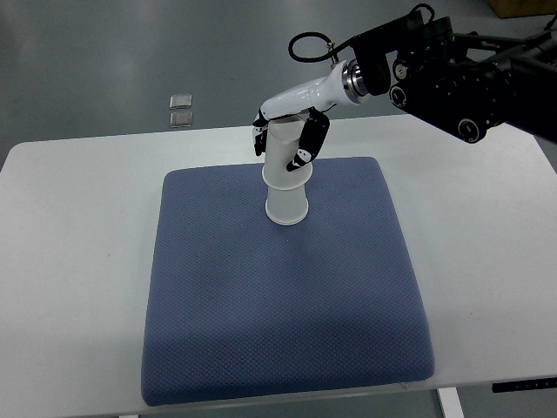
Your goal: Stack paper cups
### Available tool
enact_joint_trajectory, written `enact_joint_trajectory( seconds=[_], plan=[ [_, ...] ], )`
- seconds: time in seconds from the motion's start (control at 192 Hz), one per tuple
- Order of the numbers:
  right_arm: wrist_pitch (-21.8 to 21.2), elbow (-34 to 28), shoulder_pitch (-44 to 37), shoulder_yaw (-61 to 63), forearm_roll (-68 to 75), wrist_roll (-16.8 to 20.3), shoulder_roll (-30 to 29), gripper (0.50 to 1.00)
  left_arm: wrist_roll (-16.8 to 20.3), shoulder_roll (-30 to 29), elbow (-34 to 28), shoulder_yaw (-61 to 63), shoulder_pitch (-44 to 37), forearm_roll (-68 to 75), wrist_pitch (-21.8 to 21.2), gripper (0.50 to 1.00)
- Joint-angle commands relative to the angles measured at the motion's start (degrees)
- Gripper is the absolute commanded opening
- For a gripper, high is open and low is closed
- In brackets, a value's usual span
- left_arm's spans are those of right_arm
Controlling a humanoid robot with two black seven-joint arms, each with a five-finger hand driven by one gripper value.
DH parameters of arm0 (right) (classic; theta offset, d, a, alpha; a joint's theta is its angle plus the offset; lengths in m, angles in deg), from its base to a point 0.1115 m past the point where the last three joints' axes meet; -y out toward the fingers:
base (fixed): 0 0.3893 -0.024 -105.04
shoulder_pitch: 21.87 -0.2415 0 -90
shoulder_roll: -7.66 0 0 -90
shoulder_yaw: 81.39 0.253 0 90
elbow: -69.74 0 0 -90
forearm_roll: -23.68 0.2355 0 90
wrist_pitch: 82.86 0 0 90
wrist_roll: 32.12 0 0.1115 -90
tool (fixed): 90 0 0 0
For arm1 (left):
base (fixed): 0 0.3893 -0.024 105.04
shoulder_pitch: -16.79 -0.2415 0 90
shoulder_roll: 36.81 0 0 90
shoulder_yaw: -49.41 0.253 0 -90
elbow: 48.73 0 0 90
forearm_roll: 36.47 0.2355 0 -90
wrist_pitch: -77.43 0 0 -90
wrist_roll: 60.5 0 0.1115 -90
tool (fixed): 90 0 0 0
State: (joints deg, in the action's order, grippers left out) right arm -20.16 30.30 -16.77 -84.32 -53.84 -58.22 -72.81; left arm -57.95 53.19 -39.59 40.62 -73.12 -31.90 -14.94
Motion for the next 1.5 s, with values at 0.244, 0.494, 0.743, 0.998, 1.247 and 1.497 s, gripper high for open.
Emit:
enact_joint_trajectory(
  seconds=[0.244,0.494,0.743,0.998,1.247,1.497],
  plan=[
    [0.5,3.6,0.1,-0.2,0.1,-0.1,-1.8,0.668,0.0,0.0,0.0,0.0,0.0,0.0,0.0,1.000],
    [0.6,4.2,1.1,-0.3,0.1,-0.1,-2.9,0.674,0.0,0.0,0.0,0.0,0.0,0.0,0.0,1.000],
    [1.3,4.6,2.0,0.0,0.4,-0.1,-3.2,0.780,0.0,0.0,0.0,0.0,0.0,0.0,0.0,1.000],
    [1.7,4.6,2.8,-0.1,0.8,-0.1,-4.1,0.864,0.0,0.0,0.0,0.0,0.0,0.0,0.0,1.000],
    [1.2,4.4,2.7,0.0,1.1,-0.1,-4.1,0.913,0.0,0.0,0.0,0.0,0.0,0.0,0.0,1.000],
    [1.0,4.3,1.5,0.9,1.5,-0.1,-2.8,0.913,0.0,0.0,0.0,0.0,0.0,0.0,0.0,1.000]
  ],
)
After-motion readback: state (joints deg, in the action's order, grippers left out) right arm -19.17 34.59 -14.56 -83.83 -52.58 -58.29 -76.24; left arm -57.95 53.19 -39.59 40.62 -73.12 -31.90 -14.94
